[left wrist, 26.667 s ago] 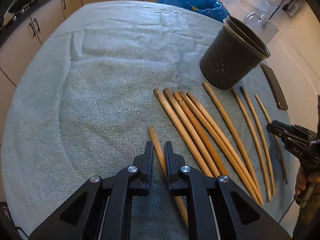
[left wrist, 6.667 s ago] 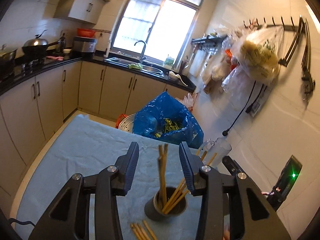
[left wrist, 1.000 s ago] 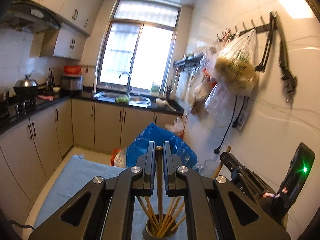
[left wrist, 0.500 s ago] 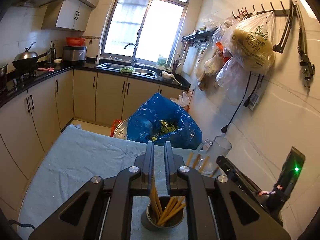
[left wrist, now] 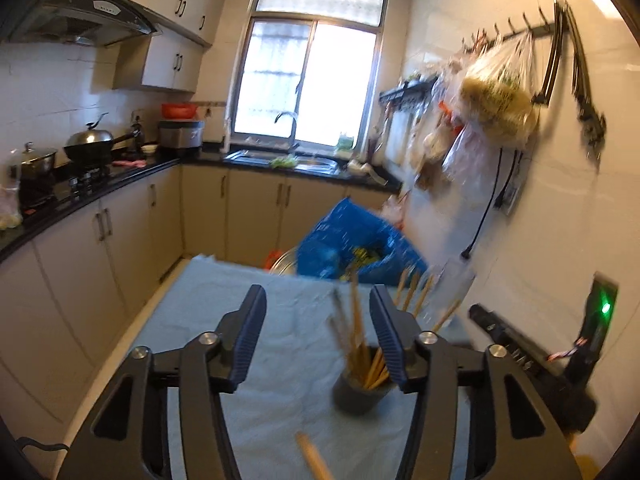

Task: Organize utensils
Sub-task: 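Drop both chopsticks into the grey cup and open both tools, then close the left tool on a chopstick while the right tool grasps another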

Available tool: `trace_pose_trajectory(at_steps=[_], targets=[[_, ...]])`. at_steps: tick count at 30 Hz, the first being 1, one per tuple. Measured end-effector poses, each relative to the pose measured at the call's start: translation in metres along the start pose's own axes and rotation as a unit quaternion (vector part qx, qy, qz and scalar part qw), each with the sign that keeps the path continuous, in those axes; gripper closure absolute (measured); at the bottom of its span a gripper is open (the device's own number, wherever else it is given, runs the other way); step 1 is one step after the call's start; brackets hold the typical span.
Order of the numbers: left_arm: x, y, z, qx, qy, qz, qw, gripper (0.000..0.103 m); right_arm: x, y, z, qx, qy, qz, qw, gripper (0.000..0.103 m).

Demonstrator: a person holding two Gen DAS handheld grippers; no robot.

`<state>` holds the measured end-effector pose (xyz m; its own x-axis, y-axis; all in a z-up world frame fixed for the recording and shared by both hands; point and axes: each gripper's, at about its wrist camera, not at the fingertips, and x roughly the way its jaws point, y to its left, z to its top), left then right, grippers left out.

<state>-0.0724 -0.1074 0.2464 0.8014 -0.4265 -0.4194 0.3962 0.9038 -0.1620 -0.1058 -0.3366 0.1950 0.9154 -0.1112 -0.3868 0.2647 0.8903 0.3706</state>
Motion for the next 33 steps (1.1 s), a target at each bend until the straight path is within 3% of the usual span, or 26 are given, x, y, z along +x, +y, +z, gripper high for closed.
trace_pose_trajectory(at_steps=[6, 10, 14, 24, 29, 31, 33], targets=[[0.004, 0.026, -0.061, -0.02, 0.056, 0.062, 0.9963, 0.048, -0.01, -0.006, -0.058, -0.002, 0.067, -0.003, 0.998, 0.057], [0.011, 0.04, -0.102, -0.03, 0.085, 0.129, 0.9875, 0.048, -0.012, -0.01, -0.099, 0.006, 0.108, -0.005, 0.994, 0.057], [0.013, 0.048, -0.124, -0.02, 0.1, 0.165, 0.9811, 0.048, -0.007, -0.009, -0.131, 0.0, 0.143, 0.002, 0.99, 0.057], [0.014, 0.05, -0.133, -0.007, 0.11, 0.169, 0.9794, 0.047, 0.006, 0.017, -0.177, -0.057, 0.203, 0.019, 0.977, 0.057], [0.02, 0.063, -0.137, -0.029, 0.13, 0.162, 0.9778, 0.047, 0.012, 0.031, -0.193, -0.1, 0.228, 0.032, 0.968, 0.057], [0.022, 0.072, -0.14, -0.046, 0.134, 0.161, 0.9767, 0.047, 0.015, 0.036, -0.201, -0.116, 0.239, 0.04, 0.963, 0.068], [0.023, 0.078, -0.141, -0.054, 0.136, 0.164, 0.9756, 0.047, 0.018, 0.04, -0.205, -0.124, 0.248, 0.046, 0.96, 0.072]])
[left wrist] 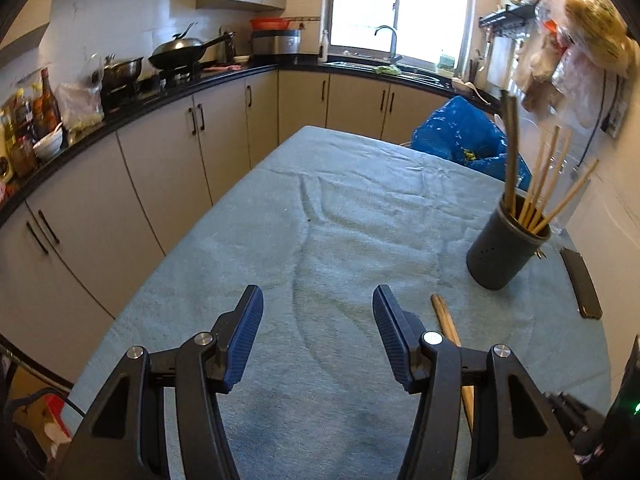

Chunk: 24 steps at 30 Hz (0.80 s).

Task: Organize utensils
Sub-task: 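Close the left tool on a chopstick while the right tool grasps another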

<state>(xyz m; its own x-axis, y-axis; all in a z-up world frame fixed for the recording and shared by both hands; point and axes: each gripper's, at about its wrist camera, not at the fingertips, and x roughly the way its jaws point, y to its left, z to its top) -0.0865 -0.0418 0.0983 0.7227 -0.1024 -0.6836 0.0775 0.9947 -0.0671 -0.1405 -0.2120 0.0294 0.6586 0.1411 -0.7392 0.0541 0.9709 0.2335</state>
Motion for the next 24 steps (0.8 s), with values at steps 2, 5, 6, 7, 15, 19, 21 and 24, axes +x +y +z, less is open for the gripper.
trace_pose_trajectory(at_steps=[2, 5, 6, 7, 15, 19, 21, 24], targets=[[0.003, 0.002, 0.0, -0.003, 0.004, -0.001, 1.0, 0.047, 0.007, 0.005, -0.001, -0.012, 0.006, -0.004, 1.0, 0.074], [0.006, 0.003, -0.002, -0.004, 0.009, -0.003, 0.9999, 0.047, 0.015, 0.009, -0.001, -0.018, 0.017, -0.01, 1.0, 0.079], [0.007, 0.002, -0.003, -0.003, 0.011, -0.005, 0.9999, 0.047, 0.015, 0.01, -0.001, -0.019, 0.017, -0.011, 1.0, 0.079], [0.008, 0.001, -0.003, -0.002, 0.013, -0.006, 0.9999, 0.047, 0.016, 0.011, 0.0, -0.023, 0.017, -0.015, 0.999, 0.079], [0.021, -0.01, -0.012, 0.008, 0.042, -0.021, 0.9989, 0.047, 0.025, 0.024, 0.008, -0.055, 0.021, -0.041, 0.997, 0.079], [0.024, -0.014, -0.016, 0.013, 0.05, -0.019, 0.9985, 0.047, 0.026, 0.023, 0.01, -0.066, 0.024, -0.04, 0.997, 0.079], [0.025, -0.015, -0.017, 0.015, 0.055, -0.019, 0.9982, 0.047, 0.026, 0.018, 0.012, -0.06, 0.03, -0.051, 0.996, 0.079], [0.027, -0.018, -0.019, 0.018, 0.064, -0.023, 0.9975, 0.047, 0.028, 0.004, 0.01, -0.061, 0.036, -0.078, 0.994, 0.079]])
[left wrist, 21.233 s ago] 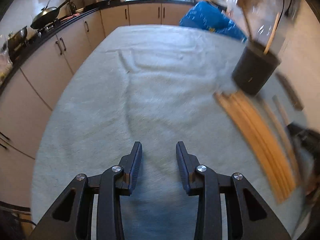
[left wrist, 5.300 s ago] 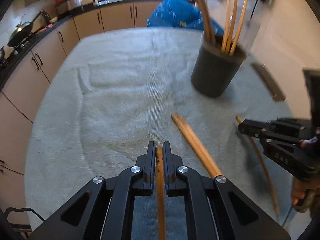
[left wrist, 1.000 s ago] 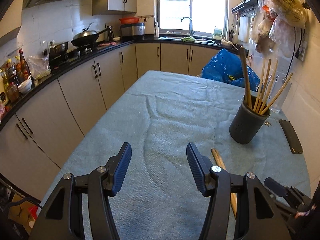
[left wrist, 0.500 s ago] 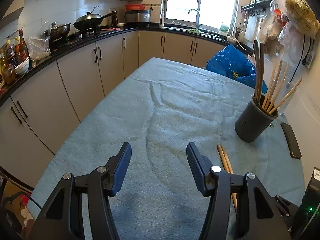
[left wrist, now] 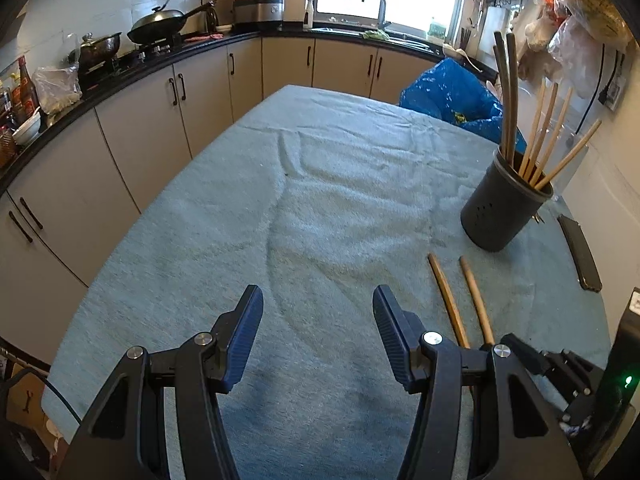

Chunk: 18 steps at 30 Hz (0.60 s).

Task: Organize utensils
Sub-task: 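Close the left tool on a chopstick while the right tool grasps another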

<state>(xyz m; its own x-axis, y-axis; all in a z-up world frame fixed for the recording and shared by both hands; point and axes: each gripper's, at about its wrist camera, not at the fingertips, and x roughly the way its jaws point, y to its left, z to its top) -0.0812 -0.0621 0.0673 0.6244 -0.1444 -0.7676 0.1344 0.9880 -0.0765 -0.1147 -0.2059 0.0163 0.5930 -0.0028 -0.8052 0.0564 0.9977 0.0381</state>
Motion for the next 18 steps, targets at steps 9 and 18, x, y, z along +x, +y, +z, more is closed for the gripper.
trace_pose_trajectory(at_steps=[9, 18], targets=[[0.011, -0.024, 0.001, 0.022, 0.021, -0.018, 0.9994, 0.047, -0.002, -0.029, -0.003, 0.02, 0.021, -0.022, 0.999, 0.084], [0.064, -0.082, -0.002, 0.084, 0.092, -0.04, 0.9914, 0.047, -0.017, -0.061, -0.019, 0.047, 0.026, -0.032, 0.998, 0.089]])
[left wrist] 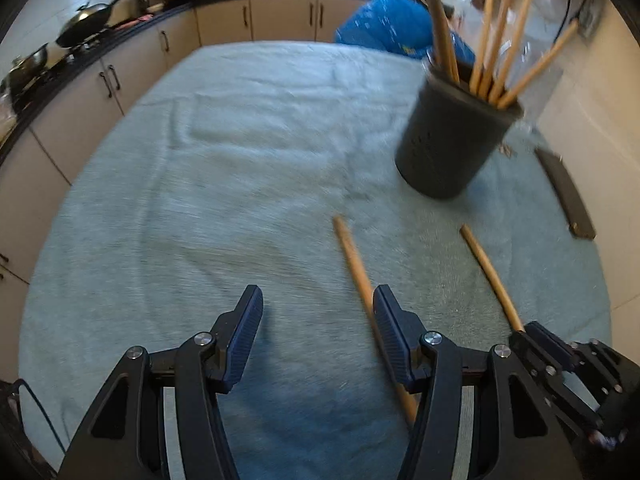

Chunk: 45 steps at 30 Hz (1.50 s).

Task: Organize utensils
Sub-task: 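Close the left tool on a chopstick while the right tool grasps another, then lift both held chopsticks upright and carry them over the grey cup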

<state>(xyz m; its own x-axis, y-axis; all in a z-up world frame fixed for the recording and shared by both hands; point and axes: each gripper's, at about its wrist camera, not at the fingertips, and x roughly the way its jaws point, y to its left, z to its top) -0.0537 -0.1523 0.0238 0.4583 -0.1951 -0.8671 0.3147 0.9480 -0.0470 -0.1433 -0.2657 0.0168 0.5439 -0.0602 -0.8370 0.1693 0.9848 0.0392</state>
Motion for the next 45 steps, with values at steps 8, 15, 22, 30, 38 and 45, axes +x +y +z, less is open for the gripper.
trace_pose_trajectory(at_steps=[8, 15, 22, 30, 38, 45], targets=[[0.013, -0.022, -0.005, 0.053, -0.005, 0.015, 0.9985, 0.092, -0.002, -0.007, -0.001, 0.018, 0.005, 0.014, 1.0, 0.092], [0.0, 0.0, -0.018, 0.073, 0.034, -0.037, 0.9961, 0.096, -0.011, -0.017, -0.011, 0.03, 0.028, 0.042, 0.998, 0.095], [-0.008, 0.03, -0.018, 0.064, 0.068, -0.074, 0.9929, 0.079, -0.014, -0.027, -0.014, 0.029, 0.057, 0.08, 0.995, 0.081], [0.005, 0.012, 0.001, 0.111, 0.072, -0.044, 0.9902, 0.077, 0.012, -0.013, 0.025, -0.022, 0.083, 0.044, 0.995, 0.081], [0.014, 0.0, 0.018, 0.145, 0.093, -0.036, 0.9843, 0.077, 0.04, 0.005, 0.068, -0.069, 0.126, 0.019, 0.989, 0.081], [0.011, 0.006, 0.016, 0.106, 0.057, -0.038, 0.992, 0.097, 0.041, 0.01, 0.071, -0.059, 0.119, 0.018, 0.991, 0.096]])
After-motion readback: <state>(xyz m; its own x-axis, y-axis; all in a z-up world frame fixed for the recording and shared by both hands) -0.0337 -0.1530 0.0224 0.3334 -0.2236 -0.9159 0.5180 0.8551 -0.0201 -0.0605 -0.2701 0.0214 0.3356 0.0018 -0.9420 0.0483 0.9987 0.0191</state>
